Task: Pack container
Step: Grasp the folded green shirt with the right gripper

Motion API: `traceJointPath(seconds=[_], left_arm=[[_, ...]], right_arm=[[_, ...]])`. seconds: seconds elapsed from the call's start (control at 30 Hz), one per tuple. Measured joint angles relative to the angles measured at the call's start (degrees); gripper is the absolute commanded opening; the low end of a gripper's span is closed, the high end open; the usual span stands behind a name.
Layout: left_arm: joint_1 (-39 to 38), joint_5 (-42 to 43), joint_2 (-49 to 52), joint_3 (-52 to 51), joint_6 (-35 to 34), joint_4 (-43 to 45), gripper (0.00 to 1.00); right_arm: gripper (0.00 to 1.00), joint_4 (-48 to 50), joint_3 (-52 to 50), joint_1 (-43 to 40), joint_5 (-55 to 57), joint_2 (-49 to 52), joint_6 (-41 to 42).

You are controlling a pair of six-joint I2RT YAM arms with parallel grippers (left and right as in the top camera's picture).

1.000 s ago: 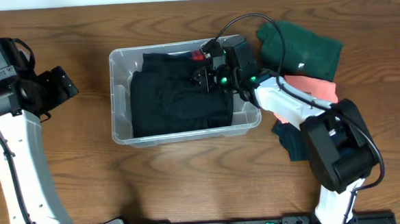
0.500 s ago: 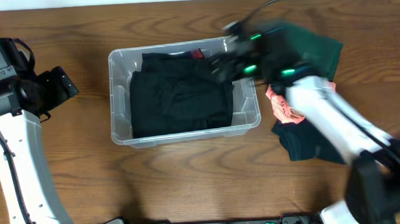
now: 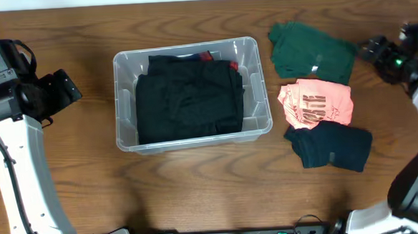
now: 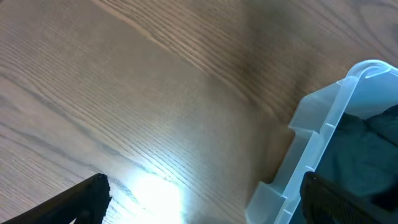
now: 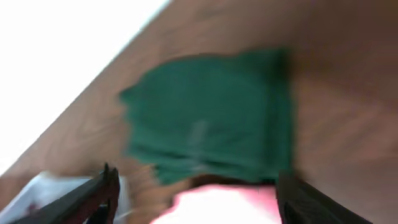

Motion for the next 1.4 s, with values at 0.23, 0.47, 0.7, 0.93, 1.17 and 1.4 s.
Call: traceJointPath(seconds=[0.23, 0.47, 0.7, 0.93, 1.17, 1.4], left_arm=[[0.0, 0.0, 0.0, 0.0, 0.0, 0.0, 0.98], [0.0, 0.0, 0.0, 0.0, 0.0, 0.0, 0.98], [0.0, 0.0, 0.0, 0.0, 0.0, 0.0, 0.98], [0.0, 0.0, 0.0, 0.0, 0.0, 0.0, 0.98], [0.0, 0.0, 0.0, 0.0, 0.0, 0.0, 0.98], [0.0, 0.0, 0.0, 0.0, 0.0, 0.0, 0.98]], right_arm=[[0.82, 6.3, -0.1, -2.7, -5.5, 12.0, 0.3], [0.81, 10.6, -0.1, -2.6, -7.4, 19.3, 1.9], [0.75, 12.0, 0.0, -1.6, -10.8, 20.7, 2.4], [0.22, 13.6, 0.4, 2.9, -8.4, 22.1, 5.5], [0.01, 14.4, 0.3, 3.0, -8.7, 23.3, 8.2], [0.01, 19.2, -0.9, 2.3, -16.7, 18.6, 9.9]])
